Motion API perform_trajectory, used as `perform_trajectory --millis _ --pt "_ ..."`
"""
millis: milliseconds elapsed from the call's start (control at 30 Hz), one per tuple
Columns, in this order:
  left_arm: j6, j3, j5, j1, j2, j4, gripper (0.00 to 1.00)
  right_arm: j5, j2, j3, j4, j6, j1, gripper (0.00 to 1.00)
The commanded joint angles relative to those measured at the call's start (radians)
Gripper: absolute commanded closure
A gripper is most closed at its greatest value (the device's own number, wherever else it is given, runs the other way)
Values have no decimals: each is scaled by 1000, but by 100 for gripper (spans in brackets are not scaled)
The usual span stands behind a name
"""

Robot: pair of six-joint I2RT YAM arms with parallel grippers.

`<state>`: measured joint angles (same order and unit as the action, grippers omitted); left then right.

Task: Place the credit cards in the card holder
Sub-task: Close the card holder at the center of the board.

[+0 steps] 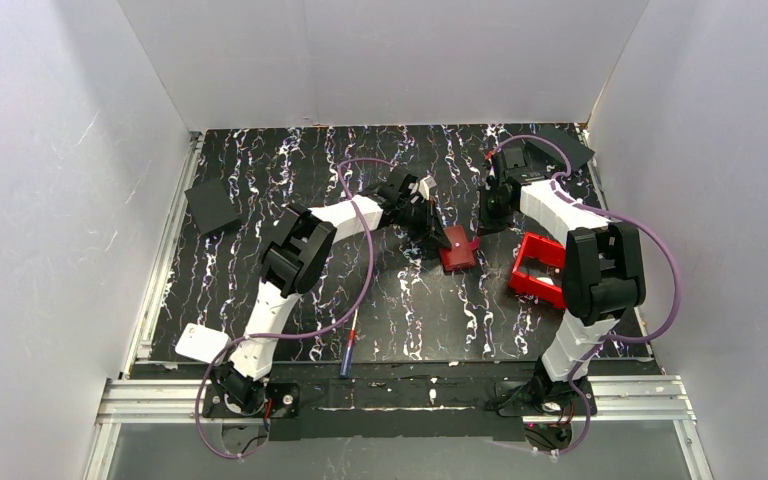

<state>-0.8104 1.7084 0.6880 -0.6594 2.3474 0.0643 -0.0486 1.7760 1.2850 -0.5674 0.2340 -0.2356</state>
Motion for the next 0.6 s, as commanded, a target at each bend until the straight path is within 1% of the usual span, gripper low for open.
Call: perform_trajectory --millis 0,33,167,367,567 --pt "36 12 -47 -5 25 60 100 -11 11 0 17 -1 6 96" --pt "37 13 -48 -5 25 61 100 -13 10 0 19 -1 6 99" --pt "36 19 -47 -5 29 63 100 -43 12 6 15 -1 5 99" --pt "37 26 -47 -5 34 70 100 -171 -30 -30 88 53 7 99" --pt "40 29 -47 -5 36 74 100 -296 -28 -74 148 91 12 99"
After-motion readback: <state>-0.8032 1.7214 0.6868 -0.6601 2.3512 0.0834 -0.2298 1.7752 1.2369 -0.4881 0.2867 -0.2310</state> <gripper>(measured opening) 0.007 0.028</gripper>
